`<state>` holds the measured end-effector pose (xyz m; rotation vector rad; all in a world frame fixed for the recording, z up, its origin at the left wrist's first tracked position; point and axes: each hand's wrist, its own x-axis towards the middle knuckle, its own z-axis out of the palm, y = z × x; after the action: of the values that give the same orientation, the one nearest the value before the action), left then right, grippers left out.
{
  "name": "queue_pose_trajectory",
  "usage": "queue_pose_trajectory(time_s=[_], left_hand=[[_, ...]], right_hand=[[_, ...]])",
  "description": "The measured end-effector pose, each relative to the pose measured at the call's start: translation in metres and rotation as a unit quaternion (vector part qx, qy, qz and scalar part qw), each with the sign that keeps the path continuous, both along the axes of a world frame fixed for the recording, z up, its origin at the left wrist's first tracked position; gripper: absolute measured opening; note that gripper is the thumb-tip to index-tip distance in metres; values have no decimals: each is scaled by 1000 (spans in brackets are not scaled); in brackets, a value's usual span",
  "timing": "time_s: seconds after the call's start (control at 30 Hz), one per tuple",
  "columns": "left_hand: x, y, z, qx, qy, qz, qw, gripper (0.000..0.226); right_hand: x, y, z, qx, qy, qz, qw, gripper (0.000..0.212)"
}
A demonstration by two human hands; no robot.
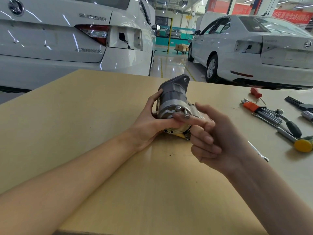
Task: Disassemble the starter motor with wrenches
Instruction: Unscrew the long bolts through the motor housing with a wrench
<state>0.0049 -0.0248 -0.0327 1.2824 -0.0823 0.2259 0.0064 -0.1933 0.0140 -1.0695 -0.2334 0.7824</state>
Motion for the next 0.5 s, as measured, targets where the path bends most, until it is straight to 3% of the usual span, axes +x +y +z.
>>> queue_pose_trajectory(time_s=[0.1, 0.2, 0.4, 0.5], left_hand=[[-1, -1, 1, 5, 3, 4, 1000, 112], [1, 0, -1, 10, 2, 3, 1000, 114], [2, 1, -2, 2, 1, 6, 1000, 106], [1, 1, -1, 6, 2, 2, 1000, 114]], right_hand=[[0, -1, 1, 55, 21, 33, 998, 23], [-1, 1, 0, 23, 0, 11, 1000, 16], [-2, 4, -1, -65, -60, -39, 995, 28], [-1, 1, 0, -15, -18, -3, 1000, 30]])
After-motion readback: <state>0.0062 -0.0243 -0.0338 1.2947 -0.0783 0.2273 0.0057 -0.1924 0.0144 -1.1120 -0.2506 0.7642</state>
